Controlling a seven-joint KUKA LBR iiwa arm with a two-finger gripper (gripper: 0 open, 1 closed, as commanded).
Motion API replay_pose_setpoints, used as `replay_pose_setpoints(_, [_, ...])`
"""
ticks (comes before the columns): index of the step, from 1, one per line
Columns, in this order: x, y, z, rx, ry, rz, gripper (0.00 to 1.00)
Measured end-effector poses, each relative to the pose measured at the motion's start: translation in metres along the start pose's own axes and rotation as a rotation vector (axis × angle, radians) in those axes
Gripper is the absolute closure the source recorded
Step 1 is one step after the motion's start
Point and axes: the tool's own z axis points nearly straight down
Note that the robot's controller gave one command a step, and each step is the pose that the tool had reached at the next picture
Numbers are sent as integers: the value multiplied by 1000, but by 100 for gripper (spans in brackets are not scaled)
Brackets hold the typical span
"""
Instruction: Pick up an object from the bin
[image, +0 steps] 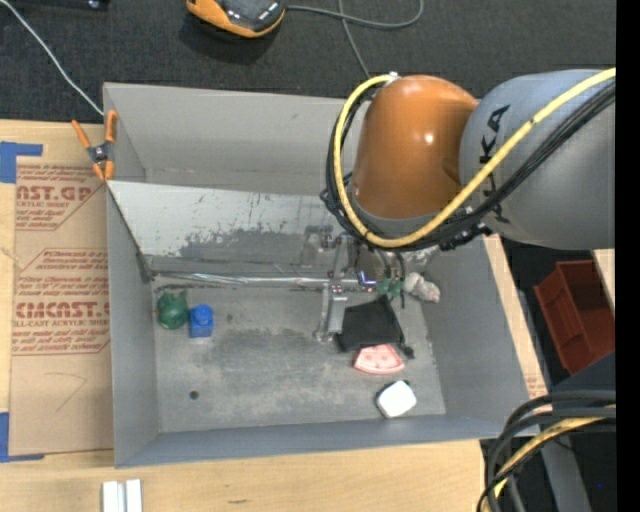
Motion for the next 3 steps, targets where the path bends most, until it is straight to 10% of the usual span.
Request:
replay_pose_setpoints(1, [-1,-1,-5,-1,-8,2,0])
replay_pose_setpoints(2, [-6,-45,83,0,2,-121,0])
replay_pose_setpoints(3, [23,-77,62,0,-9,-89,0])
